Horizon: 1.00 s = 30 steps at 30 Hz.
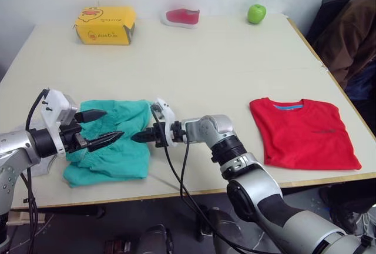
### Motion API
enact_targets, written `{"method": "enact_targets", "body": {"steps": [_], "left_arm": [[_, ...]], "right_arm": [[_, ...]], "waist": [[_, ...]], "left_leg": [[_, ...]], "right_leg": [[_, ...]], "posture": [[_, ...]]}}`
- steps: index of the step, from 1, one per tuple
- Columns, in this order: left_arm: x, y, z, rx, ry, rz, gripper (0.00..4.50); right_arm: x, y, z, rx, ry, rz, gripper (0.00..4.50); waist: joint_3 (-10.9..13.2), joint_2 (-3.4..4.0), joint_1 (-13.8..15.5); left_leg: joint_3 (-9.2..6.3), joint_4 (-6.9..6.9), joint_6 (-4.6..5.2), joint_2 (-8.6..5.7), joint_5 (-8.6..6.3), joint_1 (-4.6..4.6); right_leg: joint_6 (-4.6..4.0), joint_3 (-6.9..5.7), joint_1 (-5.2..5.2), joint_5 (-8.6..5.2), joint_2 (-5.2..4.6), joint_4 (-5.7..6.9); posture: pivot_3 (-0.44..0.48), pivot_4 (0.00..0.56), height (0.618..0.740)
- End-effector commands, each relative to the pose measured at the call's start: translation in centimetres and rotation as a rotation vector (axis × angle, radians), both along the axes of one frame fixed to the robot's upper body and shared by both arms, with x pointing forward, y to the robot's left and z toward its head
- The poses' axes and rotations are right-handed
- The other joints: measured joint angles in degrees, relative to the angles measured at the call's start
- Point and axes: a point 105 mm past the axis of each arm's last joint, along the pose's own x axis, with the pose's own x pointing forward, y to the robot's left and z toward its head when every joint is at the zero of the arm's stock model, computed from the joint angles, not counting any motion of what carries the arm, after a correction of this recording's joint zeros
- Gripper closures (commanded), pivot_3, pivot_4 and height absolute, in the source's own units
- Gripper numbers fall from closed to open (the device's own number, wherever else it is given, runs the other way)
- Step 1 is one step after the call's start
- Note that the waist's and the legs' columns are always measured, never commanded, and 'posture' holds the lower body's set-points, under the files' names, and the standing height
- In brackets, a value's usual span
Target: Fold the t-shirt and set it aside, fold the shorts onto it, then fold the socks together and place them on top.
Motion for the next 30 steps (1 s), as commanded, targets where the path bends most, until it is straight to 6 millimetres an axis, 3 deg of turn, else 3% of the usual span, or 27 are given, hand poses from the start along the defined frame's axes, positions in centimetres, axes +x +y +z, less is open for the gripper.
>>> {"method": "enact_targets", "body": {"steps": [1, 6, 14, 19, 25, 30], "left_arm": [[0.3, -0.4, 0.6, 0.017, -0.029, -0.022, 0.00], [0.4, -2.1, 0.8, -0.028, -0.021, -0.100, 0.00], [0.2, -7.3, 1.4, -0.103, -0.021, -0.320, 0.00], [-0.3, -10.6, 1.6, -0.049, -0.062, -0.482, 0.00], [-0.1, -13.2, 1.8, -0.051, -0.070, -0.642, 0.00], [-0.1, -14.3, 1.7, -0.002, -0.090, -0.749, 0.00]], "right_arm": [[0.7, -2.9, 2.4, 0.042, -0.051, -0.024, 4.49], [-0.2, -7.3, 4.1, 0.021, -0.108, -0.017, 4.49], [-3.8, -17.0, 8.7, -0.087, -0.294, -0.043, 4.49], [-6.1, -22.1, 10.7, -0.170, -0.380, -0.091, 4.49], [-6.4, -29.0, 11.0, -0.367, -0.414, -0.248, 4.49], [-6.2, -37.5, 11.0, -0.543, -0.393, -0.459, 4.49]], "waist": [[0.00, 0.00, 0.55], [0.00, 0.00, 0.87], [0.02, 0.03, 1.19], [0.03, 0.02, 1.76], [0.03, 0.02, 2.68], [0.04, 0.02, 3.78]], "left_leg": [[-0.03, 0.00, 0.02, -0.01, 0.01, -0.10], [-0.16, -0.02, 0.05, -0.03, 0.02, -0.52], [-0.19, -0.04, 0.08, -0.06, 0.07, -0.48], [-0.19, -0.06, 0.09, -0.10, 0.07, -0.48], [-0.09, -0.16, 0.09, -0.15, 0.12, -0.43], [0.00, -0.19, 0.15, -0.21, 0.19, -0.46]], "right_leg": [[0.00, 0.00, -0.07, 0.00, 0.00, -0.04], [0.04, -0.07, -0.31, 0.02, 0.04, -0.24], [0.08, -0.08, -0.23, 0.04, 0.05, -0.25], [0.11, -0.09, -0.21, 0.06, 0.06, -0.30], [0.15, -0.02, -0.04, 0.07, 0.08, -0.48], [0.28, 0.04, 0.00, 0.15, 0.12, -0.71]], "posture": [[0.000, 0.150, 0.740], [0.000, 0.150, 0.740], [0.000, 0.150, 0.740], [0.000, 0.150, 0.740], [0.000, 0.150, 0.740], [0.000, 0.150, 0.740]]}}
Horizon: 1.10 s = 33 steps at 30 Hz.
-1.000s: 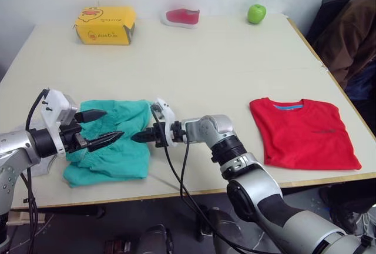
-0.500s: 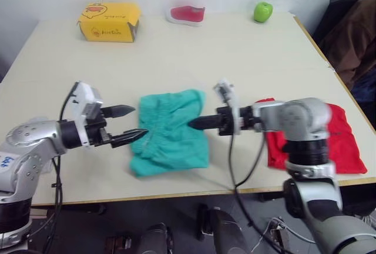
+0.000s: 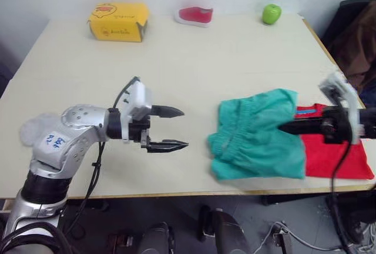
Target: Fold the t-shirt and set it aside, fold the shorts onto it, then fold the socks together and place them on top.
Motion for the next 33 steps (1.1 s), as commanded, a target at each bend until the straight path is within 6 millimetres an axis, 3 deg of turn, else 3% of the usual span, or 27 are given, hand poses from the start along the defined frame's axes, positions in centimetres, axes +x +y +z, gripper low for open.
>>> {"method": "enact_targets", "body": {"steps": [1, 5, 9, 14, 22, 23, 26, 30, 32, 33], "left_arm": [[-0.1, -0.3, 0.8, 0.003, -0.052, -0.048, 0.00], [0.5, 0.0, 0.7, 0.002, -0.054, -0.036, 0.00], [0.7, 0.0, 0.5, 0.009, -0.062, -0.036, 0.00], [1.0, 0.1, 0.7, 0.010, -0.076, -0.023, 0.00], [0.9, 0.2, 0.7, 0.016, -0.073, -0.020, 0.00], [0.9, 0.3, 0.7, 0.016, -0.072, -0.019, 0.00], [0.9, 0.7, 0.6, 0.020, -0.063, -0.009, 0.00], [0.9, 1.8, 0.5, 0.029, -0.049, 0.042, 0.00], [0.9, 2.6, 0.3, 0.031, -0.042, 0.080, 0.00], [0.9, 3.3, 0.2, 0.031, -0.037, 0.115, 0.00]], "right_arm": [[0.5, -4.9, 2.1, -0.065, -0.108, -0.126, 4.49], [0.8, -10.0, 1.5, -0.103, -0.114, -0.302, 4.49], [0.9, -13.2, 0.3, -0.097, -0.110, -0.435, 4.49], [-0.7, -18.0, -3.8, -0.124, -0.057, -0.624, 4.49], [-0.1, -17.0, -6.7, -0.152, -0.056, -0.595, 4.49], [-0.1, -17.0, -6.7, -0.165, -0.065, -0.593, 4.27], [0.0, -17.1, -4.6, -0.222, -0.150, -0.577, 3.49], [1.7, -16.0, 2.5, -0.266, -0.384, -0.525, 2.01], [3.1, -13.8, 5.6, -0.213, -0.501, -0.449, 1.32], [4.1, -11.0, 7.4, -0.140, -0.567, -0.341, 0.90]], "waist": [[0.00, 0.00, 0.10], [0.00, 0.00, 0.15], [0.03, 0.05, 0.18], [0.03, 0.05, 0.33], [0.05, 0.20, 0.15], [0.05, 0.20, 0.19], [0.05, 0.21, 0.22], [0.23, 0.53, -0.36], [0.26, 0.61, -0.66], [0.28, 0.58, -1.13]], "left_leg": [[0.02, -0.01, 0.02, 0.00, 0.01, 0.00], [0.07, -0.01, -0.01, 0.02, 0.04, 0.02], [0.09, -0.01, 0.00, 0.01, 0.05, 0.01], [0.07, 0.00, -0.02, 0.02, 0.06, 0.02], [0.11, -0.01, -0.08, -0.01, 0.15, 0.11], [0.11, -0.01, -0.10, -0.01, 0.16, 0.12], [0.11, 0.00, -0.10, -0.03, 0.17, 0.16], [0.30, -0.01, -0.10, -0.03, 0.17, 0.27], [0.47, -0.10, -0.10, -0.05, 0.17, 0.48], [0.50, -0.13, -0.14, -0.02, 0.17, 0.55]], "right_leg": [[0.02, 0.02, 0.01, 0.02, 0.00, -0.01], [0.02, 0.06, 0.03, 0.02, 0.01, 0.01], [0.02, 0.06, 0.01, 0.02, -0.01, 0.03], [0.02, 0.03, 0.06, 0.02, -0.01, 0.02], [0.05, 0.10, 0.05, 0.04, -0.03, 0.17], [0.05, 0.10, 0.05, 0.04, -0.04, 0.20], [0.05, 0.14, 0.07, 0.04, -0.06, 0.24], [0.05, 0.33, 0.04, 0.04, -0.05, 0.33], [0.02, 0.52, 0.05, 0.03, -0.02, 0.42], [-0.04, 0.59, 0.06, -0.01, 0.03, 0.45]], "posture": [[0.000, 0.150, 0.740], [0.000, 0.150, 0.740], [0.000, 0.150, 0.740], [0.000, 0.150, 0.740], [0.000, 0.150, 0.740], [0.000, 0.150, 0.740], [0.000, 0.150, 0.740], [0.000, 0.150, 0.740], [0.000, 0.150, 0.740], [0.000, 0.150, 0.740]]}}
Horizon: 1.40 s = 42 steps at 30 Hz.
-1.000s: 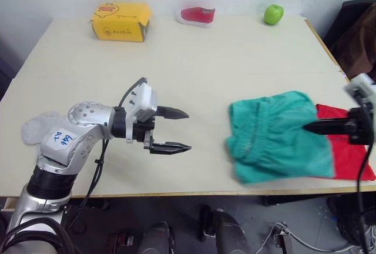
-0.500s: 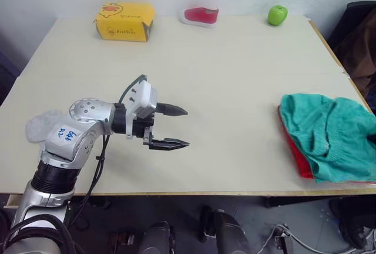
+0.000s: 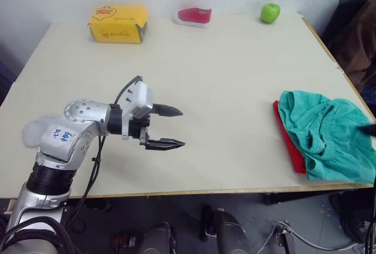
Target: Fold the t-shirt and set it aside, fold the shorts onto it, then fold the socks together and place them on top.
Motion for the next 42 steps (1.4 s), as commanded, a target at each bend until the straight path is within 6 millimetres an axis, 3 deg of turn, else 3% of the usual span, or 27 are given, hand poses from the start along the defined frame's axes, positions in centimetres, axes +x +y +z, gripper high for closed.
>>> {"method": "enact_targets", "body": {"steps": [1, 2, 3, 7, 9, 11, 13, 18, 26, 35, 39, 42], "left_arm": [[-0.3, 1.7, 0.6, -0.013, -0.029, 0.079, 0.00], [-0.4, 2.0, 0.5, -0.014, -0.026, 0.099, 0.00], [-0.4, 2.7, 0.2, -0.012, -0.023, 0.144, 0.00], [-0.1, 5.8, -0.6, -0.026, -0.021, 0.368, 0.00], [-0.1, 7.2, -0.8, -0.039, -0.021, 0.466, 0.00], [-0.9, 10.5, -1.5, -0.026, -0.022, 0.645, 0.00], [-1.9, 13.0, -2.1, 0.001, -0.025, 0.769, 0.00], [-3.3, 18.6, -3.2, 0.032, -0.016, 0.996, 0.00], [-3.2, 23.8, -5.3, 0.283, 0.005, 1.047, 0.00], [-1.0, 27.3, -7.6, 0.410, 0.080, 1.017, 0.00], [-0.4, 27.7, -9.0, 0.398, 0.183, 1.008, 0.00], [-0.3, 28.1, -9.7, 0.416, 0.226, 1.007, 0.54]], "right_arm": [[1.6, 6.1, 6.4, 0.010, -0.214, 0.272, 0.58], [1.9, 7.5, 7.0, 0.026, -0.236, 0.341, 0.22], [2.1, 10.5, 7.5, 0.094, -0.260, 0.471, 0.02], [0.2, 20.3, 6.9, 0.268, -0.243, 0.918, 0.02], [-0.8, 22.9, 6.2, 0.304, -0.219, 1.024, 0.02], [-1.8, 25.8, 5.0, 0.321, -0.183, 1.147, 0.02], [-2.4, 27.4, 4.3, 0.342, -0.168, 1.211, 0.02], [-3.0, 29.3, 4.3, 0.411, -0.158, 1.293, 0.02], [-3.6, 29.8, 3.9, 0.458, -0.123, 1.325, 0.02], [-4.2, 29.5, 3.5, 0.474, -0.104, 1.300, 0.02], [-4.3, 29.4, 3.6, 0.478, -0.111, 1.282, 0.02], [-4.2, 29.4, 3.6, 0.483, -0.116, 1.264, 0.00]], "waist": [[0.02, -0.01, -0.65], [0.05, -0.05, -0.80], [0.08, -0.11, -0.80], [0.07, -0.31, -0.68], [0.10, -0.28, -0.14], [0.11, -0.27, 0.25], [0.10, -0.28, 0.23], [0.08, -0.32, 0.96], [0.08, -0.33, 0.60], [0.07, -0.34, -0.34], [0.05, -0.36, -0.42], [0.03, -0.34, -0.44]], "left_leg": [[0.06, -0.03, -0.08, 0.05, -0.01, 0.10], [0.11, -0.09, -0.11, 0.08, -0.02, 0.13], [0.13, -0.09, -0.18, 0.14, -0.04, 0.21], [0.14, -0.04, -0.30, 0.33, -0.06, 0.35], [0.12, 0.00, -0.29, 0.33, -0.06, 0.26], [0.04, 0.01, -0.26, 0.31, -0.05, 0.14], [0.04, -0.03, -0.18, 0.33, -0.11, 0.13], [0.01, 0.10, 0.05, 0.20, -0.25, 0.16], [0.05, 0.01, 0.11, 0.18, -0.28, 0.18], [0.06, 0.00, 0.14, 0.19, -0.29, 0.14], [0.04, 0.00, 0.15, 0.17, -0.30, 0.14], [0.05, 0.01, 0.16, 0.16, -0.29, 0.20]], "right_leg": [[-0.01, 0.08, 0.01, 0.00, 0.10, 0.00], [-0.03, 0.19, 0.01, -0.02, 0.16, 0.01], [-0.04, 0.27, 0.03, -0.03, 0.25, 0.01], [-0.08, 0.34, -0.07, -0.03, 0.47, 0.04], [-0.11, 0.33, -0.18, -0.02, 0.46, 0.17], [-0.13, 0.25, -0.26, -0.01, 0.40, 0.21], [-0.14, 0.20, -0.23, -0.01, 0.38, 0.12], [-0.10, 0.10, -0.11, 0.01, 0.12, -0.10], [-0.10, 0.00, -0.16, 0.00, 0.03, -0.05], [-0.11, -0.12, -0.17, 0.00, -0.03, 0.08], [-0.10, -0.21, -0.13, 0.00, -0.06, 0.11], [-0.11, -0.22, -0.09, 0.00, -0.09, 0.15]], "posture": [[0.000, 0.150, 0.740], [0.000, 0.150, 0.740], [0.000, 0.150, 0.740], [0.000, 0.150, 0.740], [0.000, 0.150, 0.740], [0.000, 0.150, 0.740], [0.000, 0.150, 0.740], [0.000, 0.150, 0.740], [0.000, 0.150, 0.740], [0.000, 0.150, 0.740], [0.000, 0.150, 0.740], [0.000, 0.150, 0.740]]}}
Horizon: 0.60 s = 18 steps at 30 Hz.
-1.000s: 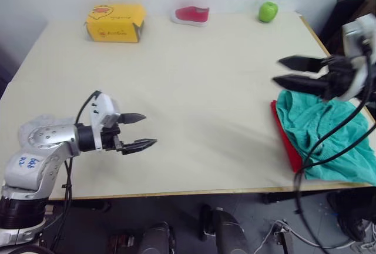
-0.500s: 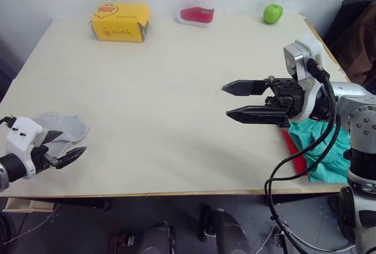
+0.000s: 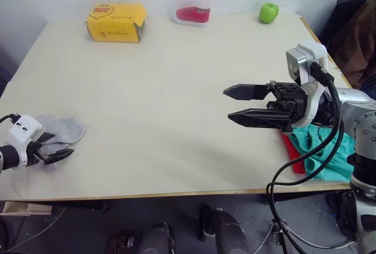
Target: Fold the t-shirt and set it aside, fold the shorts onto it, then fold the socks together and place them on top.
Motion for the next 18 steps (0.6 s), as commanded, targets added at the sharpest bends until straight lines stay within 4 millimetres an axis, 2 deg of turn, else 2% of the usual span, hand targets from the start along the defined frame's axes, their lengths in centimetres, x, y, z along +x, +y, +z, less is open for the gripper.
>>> {"method": "enact_targets", "body": {"steps": [1, 13, 14, 16, 18], "left_arm": [[-0.6, 1.0, -1.7, 0.012, 0.094, 0.030, 0.79], [-1.6, 0.6, -1.4, -0.121, 0.160, 0.065, 4.32], [-1.7, -0.1, -1.2, -0.140, 0.156, 0.045, 4.49], [-2.2, -2.3, -0.9, -0.199, 0.165, -0.012, 4.49], [-3.2, -5.7, -0.2, -0.269, 0.205, -0.081, 4.49]], "right_arm": [[-0.6, -0.3, 0.9, 0.017, -0.042, -0.010, 0.00], [-1.1, -0.3, 0.2, -0.008, -0.046, -0.031, 0.00], [-1.0, -0.3, 0.2, -0.008, -0.045, -0.033, 0.00], [-1.0, -0.3, 0.1, -0.012, -0.044, -0.035, 0.00], [-0.9, -0.3, 0.0, -0.016, -0.041, -0.037, 0.00]], "waist": [[-0.01, 0.02, -0.02], [-0.04, 0.07, -0.33], [-0.04, 0.07, -0.33], [-0.04, 0.07, -0.40], [-0.03, 0.08, -0.30]], "left_leg": [[0.00, 0.00, 0.00, 0.00, 0.00, 0.01], [0.08, -0.01, -0.02, -0.02, 0.02, 0.06], [0.09, -0.01, -0.02, -0.02, 0.02, 0.06], [0.09, -0.01, -0.01, -0.02, 0.01, 0.05], [0.09, -0.02, 0.01, -0.01, 0.00, 0.05]], "right_leg": [[0.00, 0.01, 0.01, 0.00, -0.01, 0.00], [0.00, 0.11, -0.04, 0.00, -0.01, 0.14], [0.00, 0.11, -0.04, 0.00, -0.01, 0.13], [0.00, 0.13, -0.05, 0.00, -0.01, 0.12], [0.00, 0.16, -0.05, 0.00, -0.03, 0.10]], "posture": [[0.000, 0.150, 0.740], [0.000, 0.150, 0.740], [0.000, 0.150, 0.740], [0.000, 0.150, 0.740], [0.000, 0.150, 0.740]]}}
